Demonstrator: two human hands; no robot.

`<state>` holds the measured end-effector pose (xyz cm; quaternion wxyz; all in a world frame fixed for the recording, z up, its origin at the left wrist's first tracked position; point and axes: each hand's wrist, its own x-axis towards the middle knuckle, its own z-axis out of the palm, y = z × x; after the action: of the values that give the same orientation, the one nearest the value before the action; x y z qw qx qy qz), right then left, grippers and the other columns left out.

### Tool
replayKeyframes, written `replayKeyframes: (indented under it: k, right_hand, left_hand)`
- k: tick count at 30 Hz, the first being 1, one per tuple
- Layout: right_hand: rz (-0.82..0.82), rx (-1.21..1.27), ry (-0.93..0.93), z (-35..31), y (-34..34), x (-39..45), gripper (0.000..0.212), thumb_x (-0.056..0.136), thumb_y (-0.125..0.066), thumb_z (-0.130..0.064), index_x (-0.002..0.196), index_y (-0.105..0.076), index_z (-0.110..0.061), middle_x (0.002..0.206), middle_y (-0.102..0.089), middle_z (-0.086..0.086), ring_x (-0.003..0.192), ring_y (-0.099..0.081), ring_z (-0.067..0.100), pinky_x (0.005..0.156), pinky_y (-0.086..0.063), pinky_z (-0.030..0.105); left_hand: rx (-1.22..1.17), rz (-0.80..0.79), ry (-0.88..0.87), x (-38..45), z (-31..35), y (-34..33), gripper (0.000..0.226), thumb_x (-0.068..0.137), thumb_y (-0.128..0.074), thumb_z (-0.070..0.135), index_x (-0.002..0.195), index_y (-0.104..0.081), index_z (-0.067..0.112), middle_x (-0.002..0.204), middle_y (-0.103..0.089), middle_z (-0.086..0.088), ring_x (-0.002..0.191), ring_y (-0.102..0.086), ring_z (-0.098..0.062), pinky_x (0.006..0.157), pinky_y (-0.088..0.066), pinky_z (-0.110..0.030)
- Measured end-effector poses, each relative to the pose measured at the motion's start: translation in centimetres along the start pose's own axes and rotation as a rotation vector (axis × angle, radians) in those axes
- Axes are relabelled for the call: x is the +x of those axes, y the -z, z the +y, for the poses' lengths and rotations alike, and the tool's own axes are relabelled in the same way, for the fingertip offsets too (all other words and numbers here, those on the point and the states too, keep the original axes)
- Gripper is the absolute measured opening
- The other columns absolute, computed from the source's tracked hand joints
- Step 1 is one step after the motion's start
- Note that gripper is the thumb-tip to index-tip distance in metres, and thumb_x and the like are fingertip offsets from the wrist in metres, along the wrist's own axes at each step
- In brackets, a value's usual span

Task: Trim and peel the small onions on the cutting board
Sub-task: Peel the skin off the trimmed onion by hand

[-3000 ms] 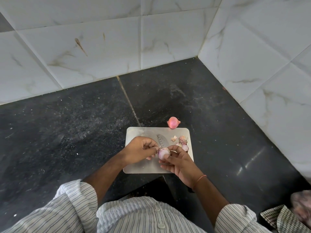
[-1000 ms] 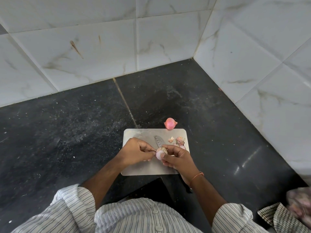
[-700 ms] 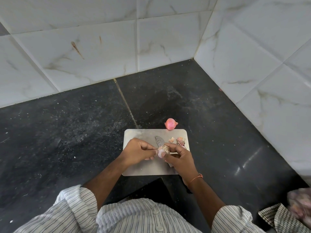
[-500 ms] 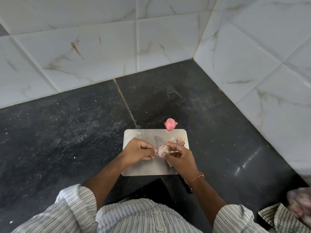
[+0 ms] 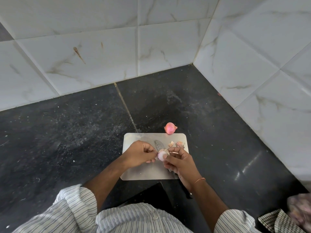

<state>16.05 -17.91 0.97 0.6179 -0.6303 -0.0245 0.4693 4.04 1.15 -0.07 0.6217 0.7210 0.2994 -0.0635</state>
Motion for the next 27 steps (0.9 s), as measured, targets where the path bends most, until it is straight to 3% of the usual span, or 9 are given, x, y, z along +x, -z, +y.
replayKeyframes:
  k: [4,7,10,13,17,21,24,27]
  right_hand:
    - [-0.025,0.137,-0.08,-0.7,-0.2,-0.3,0.032,0.094,-0.076,-0.003,0.124,-0.069,-0.006,0.115,-0.077,0.025,0.085,-0.071,0.025,0.082,-0.065,0.036]
    - [-0.01,0.233,-0.122,-1.0,-0.1,-0.3,0.034,0.096,-0.074,-0.007,0.13,-0.068,-0.007,0.121,-0.076,0.026,0.095,-0.07,0.031,0.082,-0.065,0.036]
    - [0.005,0.308,-0.111,-1.4,0.3,-0.5,0.035,0.097,-0.072,-0.007,0.132,-0.068,-0.009,0.124,-0.075,0.024,0.105,-0.073,0.034,0.088,-0.064,0.039]
    - [0.029,0.351,-0.092,-1.6,1.0,-0.8,0.035,0.098,-0.071,-0.004,0.132,-0.068,-0.011,0.125,-0.076,0.022,0.103,-0.077,0.032,0.082,-0.067,0.037]
    - [0.074,0.32,-0.066,-1.3,1.7,-1.3,0.038,0.098,-0.072,-0.007,0.135,-0.069,-0.014,0.127,-0.076,0.016,0.104,-0.077,0.028,0.089,-0.065,0.037]
    - [0.166,0.323,-0.062,-0.6,2.7,-1.5,0.036,0.098,-0.074,-0.009,0.134,-0.068,-0.012,0.123,-0.077,0.019,0.097,-0.078,0.028,0.088,-0.064,0.038]
    - [0.202,0.329,-0.075,-0.5,3.6,-1.8,0.035,0.099,-0.072,-0.011,0.133,-0.064,-0.012,0.12,-0.078,0.02,0.097,-0.079,0.028,0.089,-0.065,0.038]
    - [0.206,0.305,-0.066,-0.6,4.3,-2.2,0.032,0.1,-0.071,-0.01,0.131,-0.064,-0.012,0.116,-0.079,0.018,0.093,-0.08,0.026,0.094,-0.063,0.04]
  left_hand:
    - [-0.069,0.039,0.002,0.0,-0.1,0.0,0.011,0.1,-0.072,0.012,0.102,-0.08,0.005,0.09,-0.083,-0.009,0.09,-0.081,-0.021,0.092,-0.066,-0.041]
    - [-0.057,0.07,-0.005,0.3,0.0,0.4,0.01,0.101,-0.073,0.016,0.103,-0.079,0.008,0.09,-0.083,-0.007,0.09,-0.081,-0.021,0.092,-0.066,-0.043]
    - [0.044,0.081,-0.035,0.8,0.7,0.7,0.008,0.101,-0.074,0.021,0.1,-0.079,0.014,0.086,-0.083,0.0,0.085,-0.08,-0.02,0.087,-0.067,-0.042]
    - [0.184,0.053,-0.098,1.6,1.7,0.5,0.009,0.1,-0.075,0.031,0.094,-0.08,0.026,0.087,-0.081,0.009,0.082,-0.078,-0.014,0.08,-0.068,-0.036]
    - [0.424,-0.022,-0.186,3.6,2.9,-0.9,0.011,0.1,-0.073,0.034,0.105,-0.081,0.029,0.098,-0.079,0.015,0.09,-0.073,-0.002,0.088,-0.063,-0.033]
    - [0.604,0.012,-0.271,6.0,5.1,-3.7,0.016,0.098,-0.075,0.032,0.107,-0.084,0.022,0.104,-0.08,0.009,0.094,-0.072,-0.009,0.089,-0.061,-0.036]
    - [0.75,0.07,-0.258,7.8,5.9,-5.5,0.014,0.093,-0.081,0.035,0.1,-0.085,0.024,0.095,-0.081,0.007,0.086,-0.073,-0.012,0.081,-0.063,-0.033]
    - [0.793,0.015,-0.274,9.0,5.9,-6.3,0.014,0.095,-0.078,0.03,0.105,-0.086,0.025,0.1,-0.082,0.005,0.09,-0.075,-0.017,0.076,-0.059,-0.03]
